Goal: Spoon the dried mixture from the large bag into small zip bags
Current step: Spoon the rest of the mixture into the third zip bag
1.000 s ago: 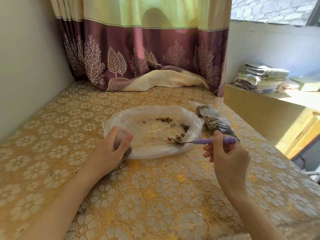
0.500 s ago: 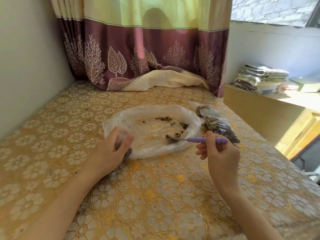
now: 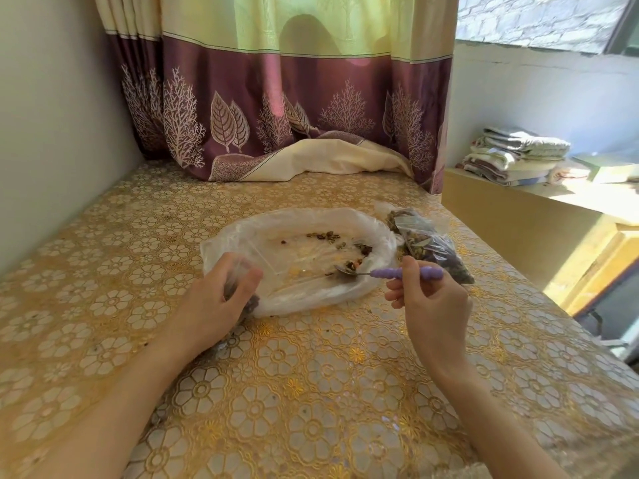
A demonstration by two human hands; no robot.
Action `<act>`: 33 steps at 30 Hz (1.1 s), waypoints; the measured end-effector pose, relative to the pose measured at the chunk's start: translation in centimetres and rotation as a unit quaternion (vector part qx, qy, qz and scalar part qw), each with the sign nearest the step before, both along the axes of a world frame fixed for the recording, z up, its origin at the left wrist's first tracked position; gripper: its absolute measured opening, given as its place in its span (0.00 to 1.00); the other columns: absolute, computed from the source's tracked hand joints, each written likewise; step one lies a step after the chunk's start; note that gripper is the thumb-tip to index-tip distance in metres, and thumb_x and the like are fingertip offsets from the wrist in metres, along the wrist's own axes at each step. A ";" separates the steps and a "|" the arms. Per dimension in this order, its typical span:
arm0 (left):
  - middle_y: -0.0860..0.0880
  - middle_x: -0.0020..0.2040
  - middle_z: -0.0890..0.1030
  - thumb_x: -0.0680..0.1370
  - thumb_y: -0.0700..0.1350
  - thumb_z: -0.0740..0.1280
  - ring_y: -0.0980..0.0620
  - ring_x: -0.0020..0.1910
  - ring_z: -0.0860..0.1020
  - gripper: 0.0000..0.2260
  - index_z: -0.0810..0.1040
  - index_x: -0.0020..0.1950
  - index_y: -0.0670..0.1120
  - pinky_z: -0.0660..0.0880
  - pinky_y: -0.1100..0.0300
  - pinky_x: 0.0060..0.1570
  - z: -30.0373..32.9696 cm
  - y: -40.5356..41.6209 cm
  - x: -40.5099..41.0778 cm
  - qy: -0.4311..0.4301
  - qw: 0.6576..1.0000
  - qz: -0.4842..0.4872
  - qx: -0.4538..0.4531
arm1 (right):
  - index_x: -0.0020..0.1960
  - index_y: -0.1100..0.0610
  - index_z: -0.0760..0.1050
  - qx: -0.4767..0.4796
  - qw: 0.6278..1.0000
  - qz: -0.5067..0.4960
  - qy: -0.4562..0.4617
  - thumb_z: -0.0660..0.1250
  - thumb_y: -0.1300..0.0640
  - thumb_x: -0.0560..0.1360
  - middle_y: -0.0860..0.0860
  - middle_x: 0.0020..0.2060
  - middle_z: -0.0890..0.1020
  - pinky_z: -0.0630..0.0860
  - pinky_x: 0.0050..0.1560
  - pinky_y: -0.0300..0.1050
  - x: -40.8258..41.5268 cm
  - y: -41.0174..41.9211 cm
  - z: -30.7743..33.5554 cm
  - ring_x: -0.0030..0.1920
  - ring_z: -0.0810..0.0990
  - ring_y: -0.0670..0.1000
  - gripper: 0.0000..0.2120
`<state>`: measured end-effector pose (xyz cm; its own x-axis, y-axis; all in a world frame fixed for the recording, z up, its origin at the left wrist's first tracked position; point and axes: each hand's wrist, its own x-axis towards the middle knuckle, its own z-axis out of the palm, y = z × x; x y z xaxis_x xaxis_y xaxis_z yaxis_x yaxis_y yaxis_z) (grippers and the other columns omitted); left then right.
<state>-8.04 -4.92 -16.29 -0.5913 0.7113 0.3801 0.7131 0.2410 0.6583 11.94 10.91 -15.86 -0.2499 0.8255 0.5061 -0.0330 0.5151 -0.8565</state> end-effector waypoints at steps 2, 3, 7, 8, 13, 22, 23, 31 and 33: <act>0.52 0.27 0.75 0.70 0.68 0.52 0.61 0.26 0.71 0.20 0.70 0.49 0.56 0.62 0.60 0.29 -0.2 0.0 -0.3 0.001 1.000 0.003 -0.003 | 0.40 0.45 0.80 0.034 0.999 -0.009 -0.025 0.62 0.52 0.79 0.47 0.30 0.83 0.78 0.33 0.44 -0.2 0.1 -0.3 0.29 0.80 0.45 0.11; 0.50 0.29 0.75 0.70 0.69 0.51 0.59 0.26 0.70 0.21 0.70 0.50 0.56 0.62 0.59 0.29 -0.3 -0.1 -0.5 0.003 1.000 0.006 -0.009 | 0.41 0.41 0.78 0.052 0.998 -0.015 -0.035 0.63 0.53 0.79 0.49 0.30 0.83 0.78 0.33 0.47 -0.2 0.1 -0.5 0.29 0.80 0.46 0.11; 0.52 0.27 0.71 0.70 0.69 0.51 0.55 0.27 0.68 0.22 0.70 0.51 0.56 0.62 0.59 0.29 -0.4 -0.1 -0.6 0.022 0.999 0.012 -0.022 | 0.39 0.39 0.76 0.048 0.998 -0.035 -0.028 0.63 0.52 0.79 0.49 0.32 0.84 0.78 0.34 0.52 -0.4 0.7 -0.5 0.29 0.80 0.48 0.13; 0.53 0.25 0.69 0.70 0.69 0.51 0.55 0.26 0.67 0.22 0.70 0.51 0.55 0.61 0.59 0.28 -0.4 0.0 -0.5 0.027 0.999 0.016 -0.022 | 0.38 0.39 0.76 0.045 0.998 -0.038 -0.027 0.63 0.51 0.79 0.49 0.32 0.84 0.79 0.35 0.53 -0.5 0.8 -0.4 0.29 0.80 0.48 0.13; 0.53 0.26 0.66 0.70 0.69 0.50 0.55 0.26 0.66 0.24 0.71 0.52 0.54 0.62 0.59 0.28 -0.2 -0.1 -0.4 0.037 0.999 0.025 -0.027 | 0.37 0.43 0.76 0.036 0.997 -0.040 -0.050 0.62 0.52 0.79 0.55 0.33 0.84 0.78 0.39 0.61 -1.6 1.5 0.0 0.31 0.80 0.59 0.13; 0.52 0.28 0.66 0.70 0.70 0.50 0.55 0.26 0.66 0.25 0.71 0.53 0.53 0.62 0.59 0.28 -0.2 -0.2 -0.6 0.027 0.999 0.019 -0.034 | 0.46 0.52 0.82 -0.075 0.996 -0.017 -0.036 0.64 0.57 0.79 0.44 0.33 0.84 0.81 0.42 0.41 -2.5 3.3 -1.0 0.33 0.82 0.43 0.08; 0.49 0.28 0.68 0.70 0.70 0.50 0.54 0.27 0.66 0.26 0.71 0.53 0.52 0.63 0.59 0.29 -0.2 -0.1 -0.6 0.021 0.999 0.017 -0.034 | 0.45 0.51 0.81 -0.092 0.995 -0.011 -0.025 0.64 0.57 0.79 0.45 0.34 0.85 0.81 0.43 0.42 -2.4 3.4 -1.1 0.34 0.83 0.43 0.08; 0.47 0.31 0.70 0.69 0.69 0.55 0.56 0.26 0.66 0.25 0.72 0.52 0.50 0.65 0.60 0.30 0.0 0.1 -0.5 -0.046 0.999 0.005 0.016 | 0.45 0.57 0.81 -0.157 0.986 0.025 0.043 0.62 0.59 0.79 0.50 0.38 0.86 0.81 0.42 0.44 -2.1 3.4 -0.8 0.38 0.83 0.50 0.10; 0.48 0.31 0.70 0.68 0.69 0.57 0.59 0.25 0.65 0.23 0.71 0.51 0.54 0.65 0.61 0.29 -0.1 0.1 -0.5 -0.058 0.998 -0.001 0.020 | 0.44 0.57 0.81 -0.160 0.984 0.042 0.060 0.62 0.60 0.79 0.51 0.39 0.86 0.80 0.40 0.41 -2.0 3.1 -0.5 0.39 0.82 0.52 0.10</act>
<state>-8.58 -4.85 -16.36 -0.6312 0.6986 0.3369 0.6320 0.2113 0.7456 9.99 13.96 -16.35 -0.2794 0.9263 0.2527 -0.1744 0.2098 -0.9621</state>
